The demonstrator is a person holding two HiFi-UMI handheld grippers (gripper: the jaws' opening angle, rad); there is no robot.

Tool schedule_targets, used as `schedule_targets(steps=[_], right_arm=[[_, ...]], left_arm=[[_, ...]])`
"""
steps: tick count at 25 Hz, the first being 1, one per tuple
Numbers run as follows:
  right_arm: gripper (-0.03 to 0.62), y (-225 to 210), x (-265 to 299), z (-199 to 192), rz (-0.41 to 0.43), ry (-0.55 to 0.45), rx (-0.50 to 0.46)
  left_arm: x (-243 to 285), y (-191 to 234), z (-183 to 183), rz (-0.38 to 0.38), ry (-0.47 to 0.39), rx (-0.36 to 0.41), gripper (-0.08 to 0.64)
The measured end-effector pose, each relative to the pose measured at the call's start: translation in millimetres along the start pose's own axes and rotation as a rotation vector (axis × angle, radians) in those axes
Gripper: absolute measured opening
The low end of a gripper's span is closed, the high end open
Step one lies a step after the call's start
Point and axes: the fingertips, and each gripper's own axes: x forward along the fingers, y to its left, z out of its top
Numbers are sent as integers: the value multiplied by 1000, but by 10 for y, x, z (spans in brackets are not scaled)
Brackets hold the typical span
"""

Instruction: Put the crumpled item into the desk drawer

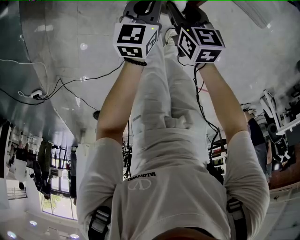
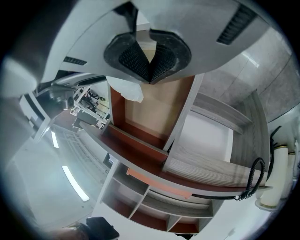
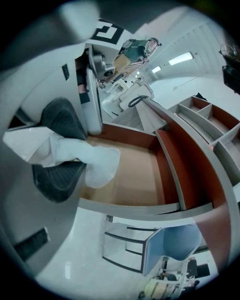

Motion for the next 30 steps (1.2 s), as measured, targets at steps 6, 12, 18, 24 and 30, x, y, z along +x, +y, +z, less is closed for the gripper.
schedule_targets(steps=[6, 12, 18, 24, 30], right_arm=[[145, -8, -45, 10, 8, -1, 3], [146, -5, 51, 10, 7, 3, 7], [198, 26, 65, -9, 35, 10, 23], [198, 30, 33, 0, 25, -1, 21], [198, 45, -46, 50, 24, -22, 48]], left_arm=[[15, -73, 25, -4, 0, 3, -2], [46, 18, 6, -5, 5, 2, -2], [57, 29, 14, -8, 5, 5, -2], [39, 28, 32, -9, -2, 2, -2], [35, 14, 32, -5, 6, 5, -2]])
